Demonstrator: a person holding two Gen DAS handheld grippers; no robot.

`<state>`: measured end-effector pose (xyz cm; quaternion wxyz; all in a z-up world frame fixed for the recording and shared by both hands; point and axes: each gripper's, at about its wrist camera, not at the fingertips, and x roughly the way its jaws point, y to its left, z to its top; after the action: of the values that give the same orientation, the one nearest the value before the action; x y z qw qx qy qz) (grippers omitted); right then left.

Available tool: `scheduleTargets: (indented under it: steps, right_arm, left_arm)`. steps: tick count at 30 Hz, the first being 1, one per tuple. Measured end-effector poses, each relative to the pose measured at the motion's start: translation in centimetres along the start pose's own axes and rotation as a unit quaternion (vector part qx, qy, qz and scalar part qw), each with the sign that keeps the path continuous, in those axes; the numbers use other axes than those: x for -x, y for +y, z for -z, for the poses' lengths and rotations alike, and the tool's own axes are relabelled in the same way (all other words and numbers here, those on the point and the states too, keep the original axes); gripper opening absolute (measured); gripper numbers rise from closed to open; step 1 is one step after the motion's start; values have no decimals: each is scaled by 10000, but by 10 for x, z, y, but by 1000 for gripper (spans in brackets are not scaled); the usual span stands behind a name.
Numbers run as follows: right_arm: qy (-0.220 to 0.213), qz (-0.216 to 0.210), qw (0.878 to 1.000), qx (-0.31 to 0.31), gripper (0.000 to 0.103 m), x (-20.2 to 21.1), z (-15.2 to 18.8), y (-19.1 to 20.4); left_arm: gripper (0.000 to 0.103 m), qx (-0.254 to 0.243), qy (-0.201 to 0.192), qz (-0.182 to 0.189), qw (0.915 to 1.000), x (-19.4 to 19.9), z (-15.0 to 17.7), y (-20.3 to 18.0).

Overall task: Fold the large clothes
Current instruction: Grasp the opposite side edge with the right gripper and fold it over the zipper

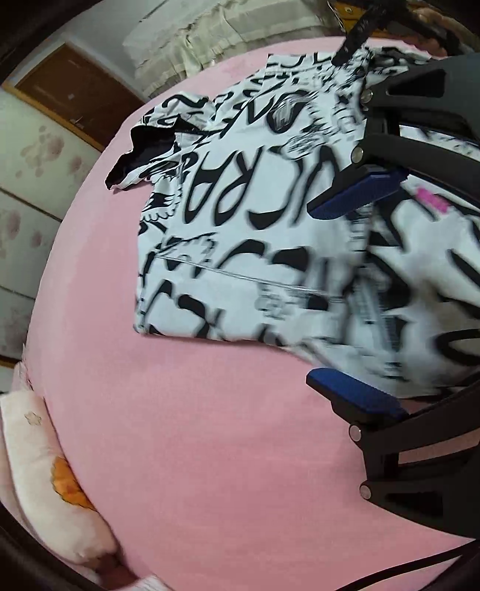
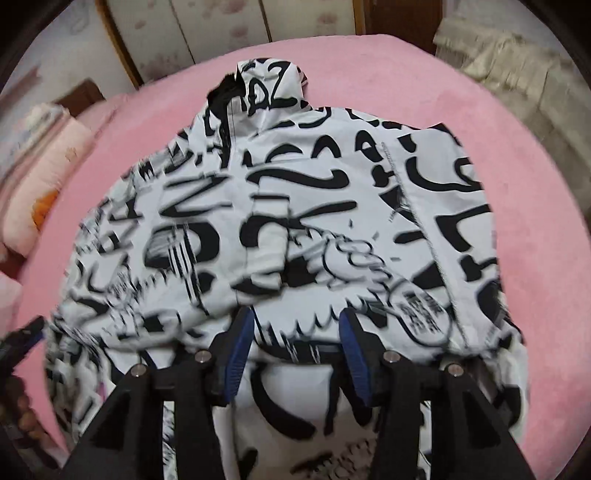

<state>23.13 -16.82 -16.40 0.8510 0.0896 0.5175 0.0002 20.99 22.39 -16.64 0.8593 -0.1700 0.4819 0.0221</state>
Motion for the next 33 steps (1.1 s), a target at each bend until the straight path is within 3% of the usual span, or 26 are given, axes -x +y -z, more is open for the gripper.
scheduleTargets:
  steps: [2,10,13,14,15,16,18,19,20,23,29,33]
  right_arm:
    - [-6,-266,9996,-57,57,-9,-15,-3]
    - [360,-498,9979,-183,57,-76,-66,1]
    - [362,-603,9973,-188,57,-93,-71,5]
    - [312,-606,9976,-127,47,-93,-70,8]
    - [277,-622,9977,-37,34,-93,-70,11]
    - [297,-704,9970,100,25,-93,-69,17]
    - [98,-503,9981,347,11,-87,-68,26]
    - [-125,-364,9978,546,3,-78,-69,33]
    - [-346,-226,9971,632,3,-70,-71,36]
    - [-878,-159,9946,532,3,-53,-79,33]
    - [-235,143,9982,526,9,-102,-71,26]
    - [-121,149,9993,326,14,-84,-74,21]
  left_arm:
    - [82,-188,40,-129,9997,-16,-22,-2]
    - [82,-316,579,-454,9968,-93,-88,9]
    - [82,-133,862,-178,9960,-115,-94,17]
    - [80,-63,863,-103,9962,-119,-95,18]
    - [72,-58,838,-65,9964,-119,-95,19]
    - [47,-88,800,101,9967,-118,-96,17]
    - [32,-36,704,7,9975,-112,-97,12]
    - [19,-48,531,-88,9985,-105,-98,8]
    - [11,-76,371,-179,9991,-100,-98,7]
    - [11,-73,85,-206,9997,-94,-98,7]
    - [19,-295,213,-449,9983,-113,-93,10]
    - [35,-442,197,-699,9964,-92,-96,0]
